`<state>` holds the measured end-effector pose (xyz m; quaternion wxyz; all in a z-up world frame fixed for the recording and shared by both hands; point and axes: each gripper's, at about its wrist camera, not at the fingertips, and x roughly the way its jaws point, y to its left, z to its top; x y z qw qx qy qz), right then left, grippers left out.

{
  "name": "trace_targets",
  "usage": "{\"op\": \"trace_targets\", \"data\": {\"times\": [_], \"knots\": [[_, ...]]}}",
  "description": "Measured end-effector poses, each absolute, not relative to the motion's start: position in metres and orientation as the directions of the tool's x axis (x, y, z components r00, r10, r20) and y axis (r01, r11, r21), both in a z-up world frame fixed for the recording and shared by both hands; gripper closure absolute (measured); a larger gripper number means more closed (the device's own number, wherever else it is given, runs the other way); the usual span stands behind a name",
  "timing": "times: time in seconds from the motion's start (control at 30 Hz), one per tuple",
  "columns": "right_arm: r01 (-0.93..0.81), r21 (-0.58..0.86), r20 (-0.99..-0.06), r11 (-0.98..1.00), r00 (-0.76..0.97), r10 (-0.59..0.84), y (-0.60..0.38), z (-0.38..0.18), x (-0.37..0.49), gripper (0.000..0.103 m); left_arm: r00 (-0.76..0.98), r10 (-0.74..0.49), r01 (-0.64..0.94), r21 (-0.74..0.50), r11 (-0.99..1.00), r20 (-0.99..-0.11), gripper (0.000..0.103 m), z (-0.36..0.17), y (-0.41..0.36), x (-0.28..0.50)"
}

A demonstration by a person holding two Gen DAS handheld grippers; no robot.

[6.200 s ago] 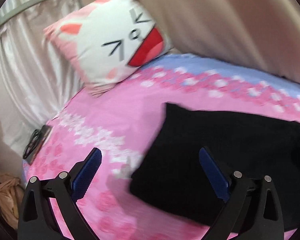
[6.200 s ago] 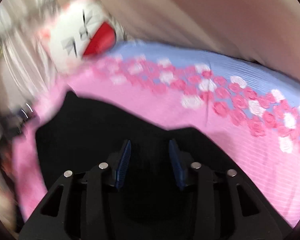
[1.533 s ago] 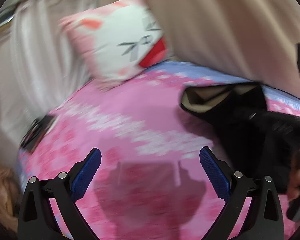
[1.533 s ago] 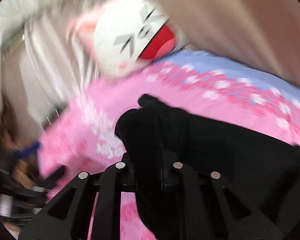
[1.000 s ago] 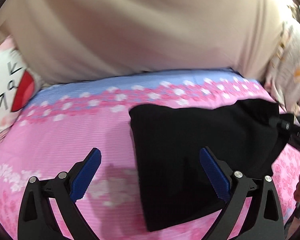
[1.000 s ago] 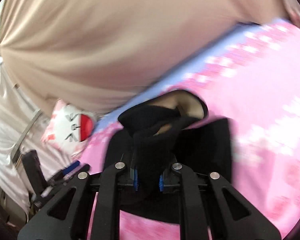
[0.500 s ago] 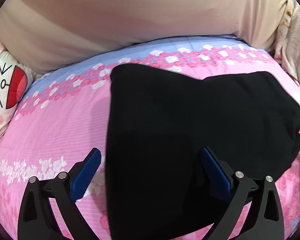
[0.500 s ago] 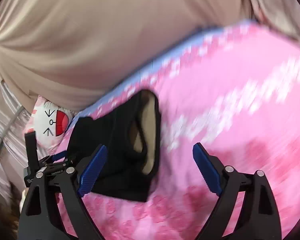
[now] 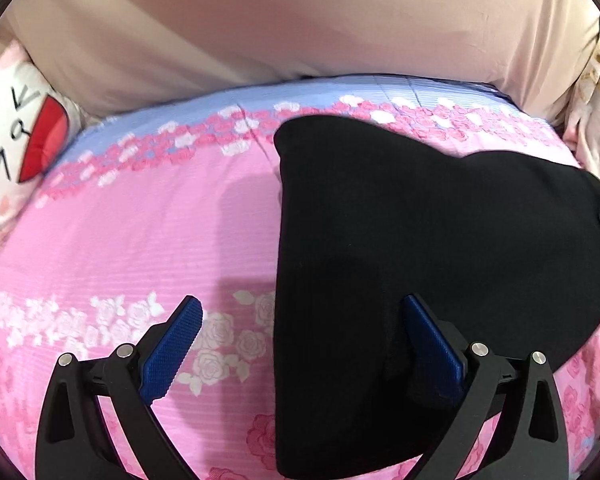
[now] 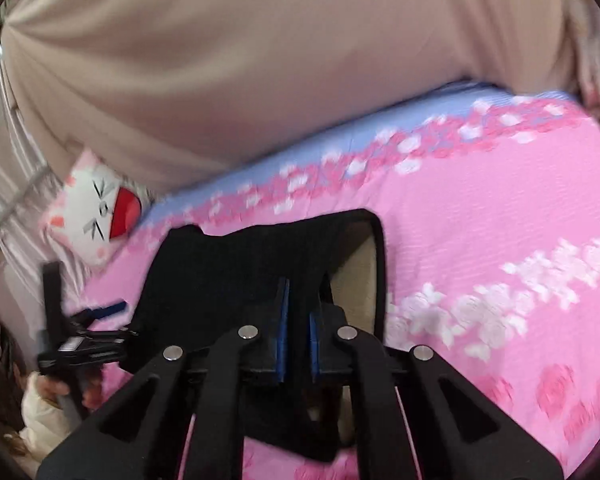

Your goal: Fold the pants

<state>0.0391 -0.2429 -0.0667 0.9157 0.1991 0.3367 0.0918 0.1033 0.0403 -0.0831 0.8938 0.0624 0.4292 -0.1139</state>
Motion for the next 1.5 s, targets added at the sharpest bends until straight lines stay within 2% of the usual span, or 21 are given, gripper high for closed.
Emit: {"op": "trace_targets", "data": {"times": [0.03,0.07,0.1,0.13,0.23,0.33,0.43,0.57,0.7,0.73,0.8,0.9,0.97,1.07,1.1,1.17,1.27,1.33,1.43,1.5], "knots": [[0.016,0.398,-0.650,0.917,0.710,0.270,-0.247,-0.090,0.044,0.092,0.597,-0.171,0.267,-0.008,0.964,-0.784,0.005,-0.086,0.041,0.104],[0.046,0.388,-0.687,0.920,0.680,0.256,-0.251,-0.105,0.047,0.083,0.587,-0.189,0.276,-0.026,0.961,-0.787,0.005,-0.090,0.040,0.106],[0.106,0.419,-0.681,0.902,0.694,0.234,-0.263,-0.108,0.041,0.055,0.579,-0.202,0.284,-0.036,0.958,-0.790,0.005,-0.092,0.038,0.107],[0.143,0.447,-0.657,0.883,0.723,0.215,-0.271,-0.097,0.032,0.050,0.584,-0.195,0.283,-0.027,0.959,-0.788,0.005,-0.094,0.036,0.106],[0.119,0.382,-0.547,0.916,0.828,0.121,-0.265,-0.043,0.013,0.050,0.605,-0.186,0.292,-0.002,0.956,-0.774,0.005,-0.088,0.036,0.101],[-0.109,0.373,-0.540,0.922,0.782,0.311,-0.216,-0.011,0.044,0.050,0.602,-0.203,0.296,-0.020,0.955,-0.772,0.005,-0.083,0.042,0.094],[-0.314,0.315,-0.600,0.896,0.665,0.444,-0.137,-0.008,0.095,0.050,0.600,-0.204,0.293,-0.026,0.956,-0.773,0.005,-0.080,0.051,0.081],[-0.451,0.305,-0.713,0.839,0.476,0.515,-0.051,-0.040,0.174,0.052,0.583,-0.183,0.272,-0.022,0.962,-0.791,0.005,-0.092,0.059,0.078],[-0.445,0.195,-0.811,0.874,0.428,0.399,-0.001,-0.091,0.241,0.049,0.582,-0.189,0.234,-0.060,0.970,-0.791,0.005,-0.099,0.067,0.080],[-0.446,0.197,-0.810,0.873,0.427,0.401,0.002,-0.098,0.247,0.043,0.587,-0.188,0.229,-0.062,0.972,-0.787,0.005,-0.098,0.070,0.081],[-0.452,0.215,-0.798,0.865,0.430,0.423,0.004,-0.093,0.247,0.043,0.583,-0.199,0.229,-0.075,0.970,-0.788,0.005,-0.097,0.073,0.084],[-0.446,0.333,-0.686,0.831,0.489,0.538,-0.024,-0.054,0.228,0.046,0.562,-0.220,0.246,-0.092,0.965,-0.797,0.005,-0.098,0.074,0.086],[-0.419,0.360,-0.660,0.833,0.516,0.545,-0.038,-0.050,0.222,0.044,0.561,-0.223,0.251,-0.092,0.963,-0.797,0.005,-0.102,0.075,0.085],[-0.394,0.399,-0.720,0.828,0.425,0.549,-0.028,-0.088,0.235,0.044,0.559,-0.225,0.247,-0.099,0.964,-0.798,0.005,-0.105,0.074,0.086],[-0.401,0.336,-0.754,0.852,0.427,0.499,-0.014,-0.103,0.244,0.044,0.561,-0.223,0.246,-0.097,0.964,-0.797,0.005,-0.104,0.074,0.087],[-0.412,0.283,-0.760,0.866,0.454,0.464,-0.004,-0.096,0.245,0.042,0.570,-0.205,0.240,-0.077,0.968,-0.796,0.005,-0.101,0.074,0.087],[-0.427,0.373,-0.661,0.824,0.502,0.559,-0.022,-0.062,0.226,0.045,0.570,-0.199,0.233,-0.075,0.970,-0.797,0.005,-0.091,0.080,0.080],[-0.413,0.378,-0.605,0.828,0.567,0.559,-0.050,-0.041,0.200,0.047,0.601,-0.171,0.212,-0.051,0.976,-0.780,0.005,-0.082,0.091,0.071],[-0.304,0.350,-0.581,0.886,0.671,0.460,-0.106,-0.030,0.164,0.047,0.635,-0.158,0.179,-0.055,0.982,-0.756,0.005,-0.066,0.107,0.070],[-0.157,0.300,-0.599,0.941,0.737,0.314,-0.150,-0.033,0.140,0.047,0.654,-0.144,0.171,-0.041,0.984,-0.742,0.005,-0.056,0.107,0.080]]}}
